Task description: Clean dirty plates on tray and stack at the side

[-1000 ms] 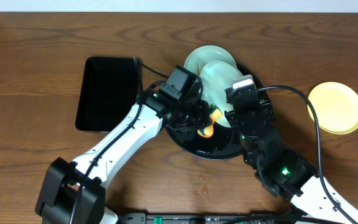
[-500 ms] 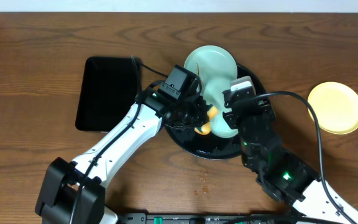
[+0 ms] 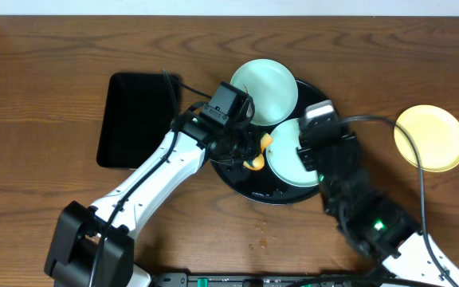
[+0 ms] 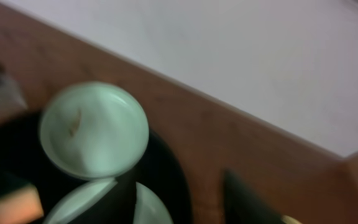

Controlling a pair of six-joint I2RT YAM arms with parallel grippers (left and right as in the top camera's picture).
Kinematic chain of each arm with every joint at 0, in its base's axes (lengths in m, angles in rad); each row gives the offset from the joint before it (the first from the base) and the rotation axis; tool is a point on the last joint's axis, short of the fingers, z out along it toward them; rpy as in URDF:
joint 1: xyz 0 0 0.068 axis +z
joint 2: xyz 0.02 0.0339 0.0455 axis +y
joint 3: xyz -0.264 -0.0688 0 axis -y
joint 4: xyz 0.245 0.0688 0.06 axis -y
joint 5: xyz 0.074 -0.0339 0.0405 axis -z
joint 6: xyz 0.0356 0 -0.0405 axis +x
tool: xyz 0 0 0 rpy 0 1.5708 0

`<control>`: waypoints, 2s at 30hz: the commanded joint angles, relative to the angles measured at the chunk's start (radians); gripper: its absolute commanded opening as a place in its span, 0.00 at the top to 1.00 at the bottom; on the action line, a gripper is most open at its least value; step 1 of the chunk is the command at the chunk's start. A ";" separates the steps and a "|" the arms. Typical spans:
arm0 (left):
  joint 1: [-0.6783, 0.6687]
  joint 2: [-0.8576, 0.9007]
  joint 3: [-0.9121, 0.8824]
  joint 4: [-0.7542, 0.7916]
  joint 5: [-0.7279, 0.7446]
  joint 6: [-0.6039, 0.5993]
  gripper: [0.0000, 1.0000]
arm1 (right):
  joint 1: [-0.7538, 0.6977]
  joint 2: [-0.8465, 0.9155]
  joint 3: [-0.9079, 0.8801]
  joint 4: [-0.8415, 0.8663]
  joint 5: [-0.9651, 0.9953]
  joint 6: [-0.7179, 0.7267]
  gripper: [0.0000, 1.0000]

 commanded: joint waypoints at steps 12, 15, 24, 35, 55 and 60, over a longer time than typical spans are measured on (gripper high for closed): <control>-0.030 0.012 -0.012 -0.023 -0.013 0.108 0.92 | -0.604 0.318 0.008 -0.166 -0.780 0.063 0.50; -0.030 0.012 -0.012 -0.023 -0.021 0.108 0.92 | -0.626 0.433 0.008 -0.160 -0.777 0.053 0.57; -0.030 0.012 -0.012 -0.046 -0.039 0.174 0.92 | -0.625 0.616 0.008 -0.124 -0.697 0.053 0.65; -0.071 0.012 -0.012 -0.031 -0.038 0.177 0.92 | -0.586 0.713 0.007 -0.102 -0.713 0.064 0.92; -0.149 0.118 0.067 -0.022 0.196 -0.167 0.92 | -0.583 0.713 0.007 -0.087 -0.757 0.065 0.99; -0.159 0.119 0.070 0.207 0.161 -0.413 0.93 | -0.580 0.713 0.007 -0.088 -0.757 0.065 0.99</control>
